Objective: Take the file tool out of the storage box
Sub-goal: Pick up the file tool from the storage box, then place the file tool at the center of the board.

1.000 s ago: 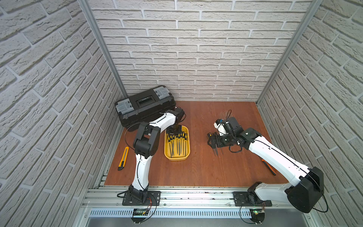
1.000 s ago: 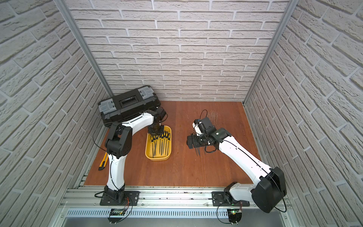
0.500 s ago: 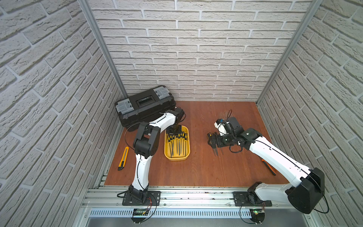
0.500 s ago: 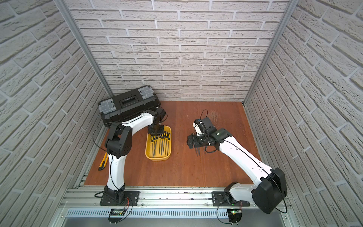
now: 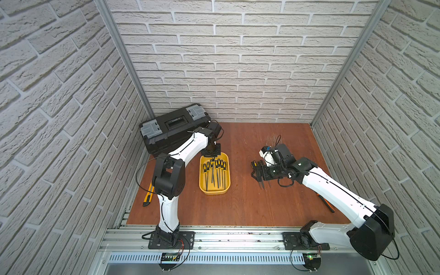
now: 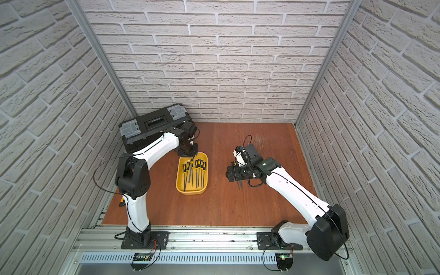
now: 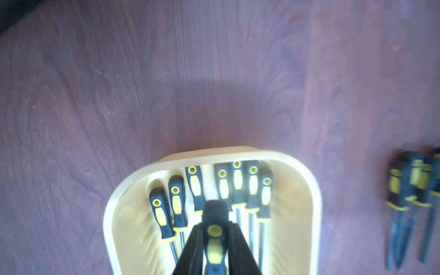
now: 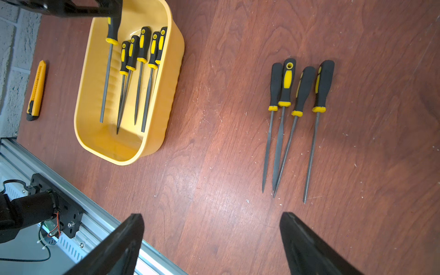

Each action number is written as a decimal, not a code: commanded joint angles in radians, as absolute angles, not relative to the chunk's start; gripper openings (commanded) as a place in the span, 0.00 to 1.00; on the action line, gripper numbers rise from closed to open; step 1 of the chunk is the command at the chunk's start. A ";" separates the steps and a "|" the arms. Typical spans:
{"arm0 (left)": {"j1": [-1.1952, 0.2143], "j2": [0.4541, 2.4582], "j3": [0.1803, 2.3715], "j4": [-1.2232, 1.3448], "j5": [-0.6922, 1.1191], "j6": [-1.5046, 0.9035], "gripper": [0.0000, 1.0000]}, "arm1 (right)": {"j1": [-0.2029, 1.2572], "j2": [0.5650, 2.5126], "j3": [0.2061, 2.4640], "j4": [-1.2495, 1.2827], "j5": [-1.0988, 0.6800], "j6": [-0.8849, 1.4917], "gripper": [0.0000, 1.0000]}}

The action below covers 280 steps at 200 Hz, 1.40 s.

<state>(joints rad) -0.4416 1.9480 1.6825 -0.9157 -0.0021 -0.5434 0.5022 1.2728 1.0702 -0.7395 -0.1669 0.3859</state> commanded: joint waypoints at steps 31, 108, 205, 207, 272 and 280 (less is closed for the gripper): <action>-0.430 1.839 1.687 -0.879 0.108 -0.582 0.13 | 0.514 1.215 1.069 -0.679 -0.221 0.437 0.91; -0.402 1.696 1.591 -0.737 0.223 -0.662 0.13 | 0.610 1.226 1.125 -0.632 -0.222 0.477 0.82; -0.386 1.594 1.491 -0.564 0.357 -0.786 0.13 | 0.693 1.430 1.235 -0.418 -0.321 0.548 0.57; -0.386 1.591 1.489 -0.561 0.359 -0.788 0.13 | 0.693 1.436 1.239 -0.417 -0.324 0.548 0.56; -0.381 1.545 1.450 -0.515 0.399 -0.823 0.13 | 0.696 1.546 1.305 -0.348 -0.400 0.562 0.43; -0.380 1.545 1.449 -0.513 0.403 -0.825 0.13 | 0.696 1.556 1.310 -0.345 -0.403 0.561 0.42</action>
<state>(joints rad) -0.3882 1.5715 1.4677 -0.5682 0.3702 -0.8078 0.6884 1.5379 1.2804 -0.4065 -0.3618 0.5514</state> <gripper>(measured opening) 0.194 0.436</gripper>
